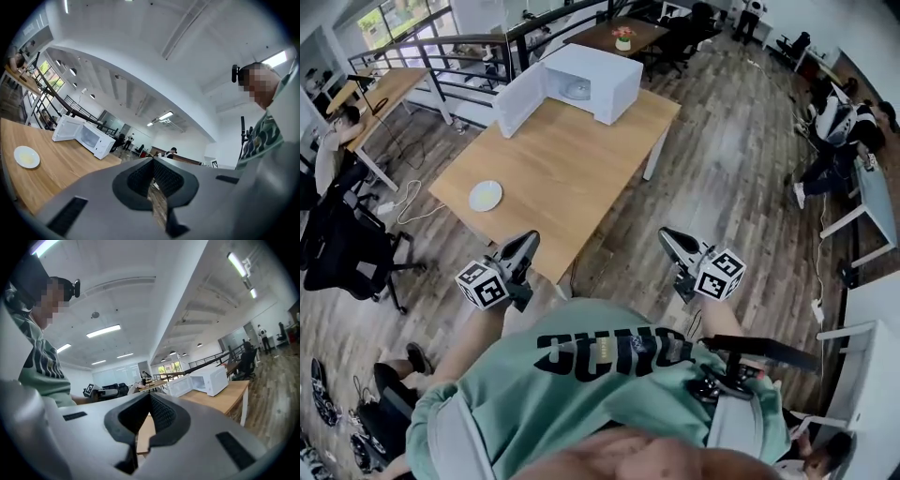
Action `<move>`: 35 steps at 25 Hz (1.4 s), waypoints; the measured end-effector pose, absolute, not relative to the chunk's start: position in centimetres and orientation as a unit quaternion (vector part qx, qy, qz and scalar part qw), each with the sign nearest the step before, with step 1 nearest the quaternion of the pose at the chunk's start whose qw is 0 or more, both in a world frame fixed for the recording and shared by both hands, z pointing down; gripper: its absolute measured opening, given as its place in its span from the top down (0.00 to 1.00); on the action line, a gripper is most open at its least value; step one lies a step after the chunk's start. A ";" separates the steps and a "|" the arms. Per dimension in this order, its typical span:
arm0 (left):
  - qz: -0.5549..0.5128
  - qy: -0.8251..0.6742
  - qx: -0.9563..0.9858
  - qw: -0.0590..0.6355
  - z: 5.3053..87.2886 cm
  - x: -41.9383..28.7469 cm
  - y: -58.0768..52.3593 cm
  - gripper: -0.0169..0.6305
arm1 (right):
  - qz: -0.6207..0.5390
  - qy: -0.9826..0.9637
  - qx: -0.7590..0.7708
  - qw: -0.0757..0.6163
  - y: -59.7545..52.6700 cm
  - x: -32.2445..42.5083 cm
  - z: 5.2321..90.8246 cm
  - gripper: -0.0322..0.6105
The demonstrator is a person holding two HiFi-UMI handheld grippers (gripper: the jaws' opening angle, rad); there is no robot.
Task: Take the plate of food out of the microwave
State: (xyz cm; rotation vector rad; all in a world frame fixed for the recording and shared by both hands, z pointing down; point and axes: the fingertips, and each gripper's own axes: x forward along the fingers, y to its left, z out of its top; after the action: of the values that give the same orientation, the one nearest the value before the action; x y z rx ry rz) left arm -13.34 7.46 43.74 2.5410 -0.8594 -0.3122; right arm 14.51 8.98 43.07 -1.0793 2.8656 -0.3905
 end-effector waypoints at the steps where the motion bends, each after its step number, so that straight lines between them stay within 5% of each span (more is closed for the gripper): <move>1: -0.113 -0.309 0.919 0.219 43.7 -12.8 7.9 0.97 | -0.125 0.926 -0.355 0.033 9.8 15.2 42.9 0.94; 11: -0.087 -0.249 0.936 0.235 42.4 -5.7 12.8 0.97 | -0.149 0.907 -0.388 0.062 17.0 20.0 44.8 0.94; 35: -0.099 -0.160 0.949 0.253 45.1 -16.8 7.9 0.97 | -0.122 0.873 -0.471 0.046 14.9 6.4 41.6 0.94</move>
State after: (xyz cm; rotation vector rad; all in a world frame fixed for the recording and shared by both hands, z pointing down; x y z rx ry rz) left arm -16.82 7.88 45.07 2.5804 -0.4344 -0.2696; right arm 6.40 14.93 41.63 -1.4375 2.6638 -0.3716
